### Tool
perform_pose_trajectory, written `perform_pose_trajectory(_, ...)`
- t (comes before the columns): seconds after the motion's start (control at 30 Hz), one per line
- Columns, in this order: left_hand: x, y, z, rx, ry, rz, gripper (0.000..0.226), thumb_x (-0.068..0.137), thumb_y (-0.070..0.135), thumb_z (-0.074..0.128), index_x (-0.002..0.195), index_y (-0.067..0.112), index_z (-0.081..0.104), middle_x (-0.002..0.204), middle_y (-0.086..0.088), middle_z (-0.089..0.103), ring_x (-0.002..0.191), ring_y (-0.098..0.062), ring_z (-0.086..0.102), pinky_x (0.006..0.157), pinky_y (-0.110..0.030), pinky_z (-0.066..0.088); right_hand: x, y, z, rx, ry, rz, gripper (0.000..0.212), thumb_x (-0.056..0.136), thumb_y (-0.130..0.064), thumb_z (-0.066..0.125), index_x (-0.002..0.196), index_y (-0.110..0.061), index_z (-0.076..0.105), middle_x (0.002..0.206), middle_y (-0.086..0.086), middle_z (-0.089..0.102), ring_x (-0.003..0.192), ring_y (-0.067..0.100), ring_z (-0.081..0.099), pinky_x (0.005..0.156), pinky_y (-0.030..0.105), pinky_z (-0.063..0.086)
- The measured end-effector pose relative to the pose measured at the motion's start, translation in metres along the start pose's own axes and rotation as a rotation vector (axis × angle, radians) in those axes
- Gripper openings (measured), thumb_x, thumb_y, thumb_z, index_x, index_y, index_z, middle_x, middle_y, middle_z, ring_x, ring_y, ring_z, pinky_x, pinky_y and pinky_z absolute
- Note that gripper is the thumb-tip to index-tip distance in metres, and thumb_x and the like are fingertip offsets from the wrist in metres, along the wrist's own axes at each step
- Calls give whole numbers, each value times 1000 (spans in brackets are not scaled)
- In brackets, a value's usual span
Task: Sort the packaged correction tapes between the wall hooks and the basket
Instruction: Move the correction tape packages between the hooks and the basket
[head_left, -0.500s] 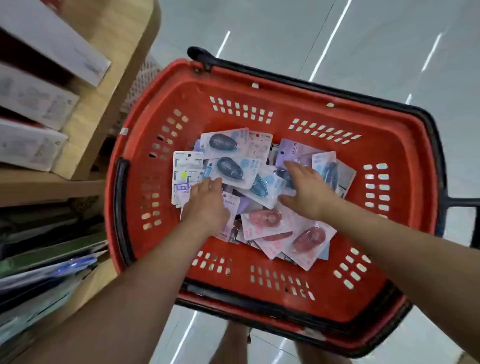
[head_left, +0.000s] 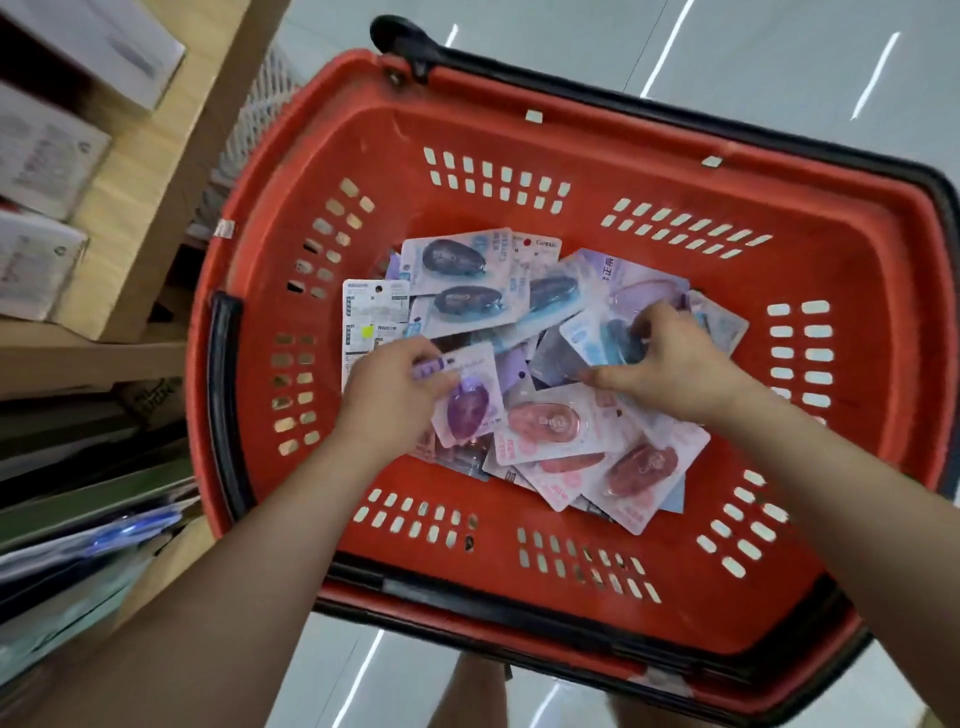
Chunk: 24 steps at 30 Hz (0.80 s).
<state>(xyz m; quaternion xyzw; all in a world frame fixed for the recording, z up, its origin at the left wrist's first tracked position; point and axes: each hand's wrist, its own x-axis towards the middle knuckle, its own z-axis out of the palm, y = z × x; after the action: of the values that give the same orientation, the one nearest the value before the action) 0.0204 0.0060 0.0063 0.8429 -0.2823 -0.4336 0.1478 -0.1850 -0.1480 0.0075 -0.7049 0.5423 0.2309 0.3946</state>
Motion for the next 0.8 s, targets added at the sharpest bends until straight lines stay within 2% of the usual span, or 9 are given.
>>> perform_pose_trajectory(0.07, 0, 0, 5, -223, -10, -56, 5, 91, 15, 69, 94, 17, 65, 83, 3, 63, 79, -18, 58, 70, -26, 40, -6, 0, 0, 170, -30, 59, 72, 70, -52, 83, 114, -12, 43, 99, -3, 51, 89, 17, 53, 70, 32, 42)
perform_pose_trajectory(0.17, -4, 3, 28, -124, -148, -52, 14, 90, 12, 68, 103, 17, 71, 94, -1, 69, 84, -16, 62, 72, -23, 46, -7, 7, 17, 213, 5, 108, 69, 79, -40, 81, 130, -11, 44, 116, 6, 56, 103, 25, 56, 74, 32, 45)
perform_pose_trajectory(0.23, -5, 8, 48, -106, -246, -25, 26, 86, 11, 73, 112, 15, 72, 103, 0, 70, 96, -18, 65, 85, -25, 50, -8, 15, 29, 192, 22, 154, 59, 84, -31, 78, 130, -8, 50, 125, 13, 61, 113, 33, 58, 86, 35, 47)
perform_pose_trajectory(0.3, -6, 13, 67, -98, -326, 43, 44, 81, 11, 78, 123, 16, 67, 122, -1, 66, 115, -17, 61, 102, -26, 44, -10, 23, 38, 206, 23, 189, 40, 84, -26, 77, 114, -5, 61, 117, 17, 66, 107, 35, 62, 90, 41, 50)
perform_pose_trajectory(0.37, -5, 20, 83, 76, -372, 163, 72, 77, 20, 82, 142, 21, 50, 149, -3, 47, 137, -26, 41, 116, -34, 31, -14, 26, 42, 247, 32, 196, 36, 83, -22, 78, 108, -3, 61, 112, 18, 67, 103, 35, 63, 90, 44, 52)
perform_pose_trajectory(0.43, -4, 31, 92, 371, -413, 258, 96, 76, 36, 81, 154, 29, 25, 163, 2, 19, 146, -28, 19, 118, -45, 21, -18, 27, 40, 279, 43, 182, 43, 84, -18, 76, 118, -3, 55, 119, 15, 65, 110, 34, 61, 94, 41, 50)
perform_pose_trajectory(0.53, -2, 46, 102, 621, -406, 335, 103, 74, 50, 78, 154, 29, 16, 159, 4, 28, 141, -26, 25, 108, -53, 28, -20, 30, 28, 322, 46, 189, 45, 88, -15, 70, 126, -8, 47, 120, 11, 61, 114, 32, 58, 88, 36, 47)
perform_pose_trajectory(0.67, -1, 46, 111, 677, -428, 230, 88, 72, 58, 77, 144, 27, 37, 139, 0, 53, 134, -28, 33, 102, -49, 29, -29, 47, 17, 272, 106, 235, 44, 93, -17, 62, 129, -6, 39, 119, 18, 60, 109, 39, 60, 91, 48, 50)
perform_pose_trajectory(0.8, -4, 34, 109, 675, -393, 266, 82, 66, 63, 78, 135, 29, 51, 132, 1, 53, 126, -27, 36, 100, -45, 32, -36, 61, 26, 452, 100, 299, 45, 92, -10, 63, 131, -10, 39, 117, 12, 59, 103, 31, 61, 82, 41, 54)
